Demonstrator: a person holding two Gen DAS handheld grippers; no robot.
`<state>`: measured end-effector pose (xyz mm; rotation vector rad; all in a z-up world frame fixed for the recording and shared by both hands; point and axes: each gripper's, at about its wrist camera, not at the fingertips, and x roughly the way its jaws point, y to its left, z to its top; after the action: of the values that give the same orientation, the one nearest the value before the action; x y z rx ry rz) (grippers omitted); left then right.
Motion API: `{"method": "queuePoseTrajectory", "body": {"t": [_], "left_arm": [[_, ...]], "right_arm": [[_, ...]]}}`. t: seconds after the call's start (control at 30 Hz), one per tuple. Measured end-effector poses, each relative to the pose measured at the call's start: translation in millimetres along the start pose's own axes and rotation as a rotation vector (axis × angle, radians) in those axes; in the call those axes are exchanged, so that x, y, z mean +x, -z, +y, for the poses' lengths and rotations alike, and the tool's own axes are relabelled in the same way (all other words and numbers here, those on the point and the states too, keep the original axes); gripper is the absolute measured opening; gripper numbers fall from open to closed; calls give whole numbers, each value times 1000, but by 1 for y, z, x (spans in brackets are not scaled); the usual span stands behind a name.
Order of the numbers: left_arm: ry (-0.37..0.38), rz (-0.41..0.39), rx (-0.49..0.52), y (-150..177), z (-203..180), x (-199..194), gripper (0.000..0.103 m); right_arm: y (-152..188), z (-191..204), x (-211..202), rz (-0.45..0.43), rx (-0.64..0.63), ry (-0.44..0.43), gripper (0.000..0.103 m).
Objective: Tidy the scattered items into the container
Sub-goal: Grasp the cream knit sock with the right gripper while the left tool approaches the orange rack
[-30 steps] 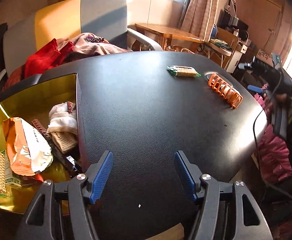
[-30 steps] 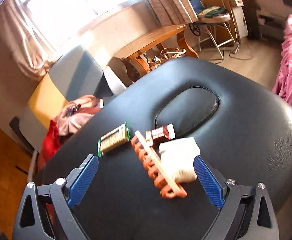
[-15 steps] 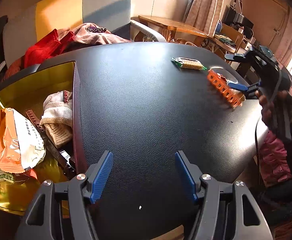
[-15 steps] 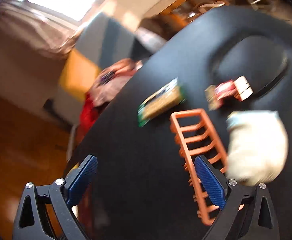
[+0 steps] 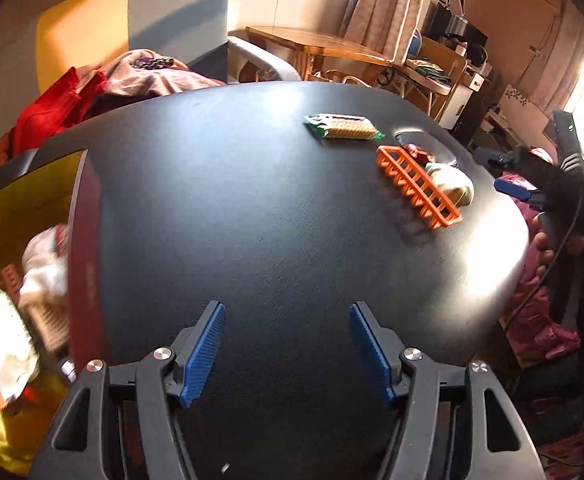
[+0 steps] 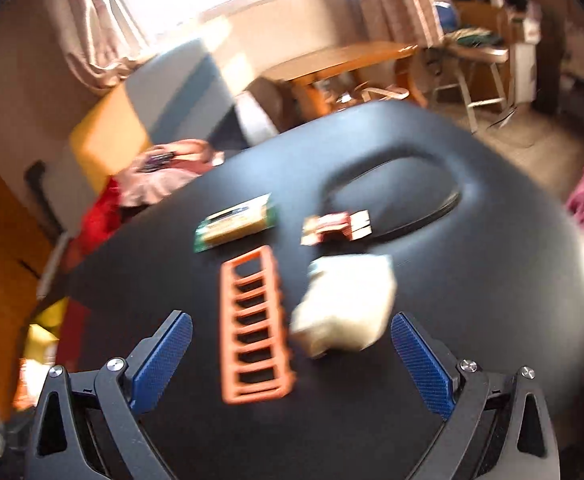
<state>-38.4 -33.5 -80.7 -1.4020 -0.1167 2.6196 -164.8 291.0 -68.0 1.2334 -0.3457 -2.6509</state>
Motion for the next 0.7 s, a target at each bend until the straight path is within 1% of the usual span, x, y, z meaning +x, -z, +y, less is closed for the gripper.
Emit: {"method": "queuePoseTrajectory", "body": {"t": [0.1,0.13,0.23,0.37,0.4,0.47,0.53,0.6,0.7], "left_arm": [[19,-7,19,-19,-13,9,65],[24,-9,29,-26,-19,12,65],[45,-14,61,-47,-38,24,65],[75,12,73,-68,-58,46,65],[84,22,71,-73,-62,53,65],[103,43,63,-81,-70,65,65],[113,60,51,-89,-76,76,65],[112,74,40,-97,-81,88,65],[101,74,54,-109,-90,100,65]], "right_arm": [[-11,-14,16,6,4,111,101],[-15,-20,23,21,18,123,101],[-20,-32,42,58,51,135,101],[-20,-38,59,88,51,132,97],[-19,-38,62,97,44,131,93],[-16,-38,65,115,17,124,87],[-13,-35,63,109,-21,117,80],[-12,-31,58,97,-59,119,59],[-9,-28,52,94,-110,152,59]]}}
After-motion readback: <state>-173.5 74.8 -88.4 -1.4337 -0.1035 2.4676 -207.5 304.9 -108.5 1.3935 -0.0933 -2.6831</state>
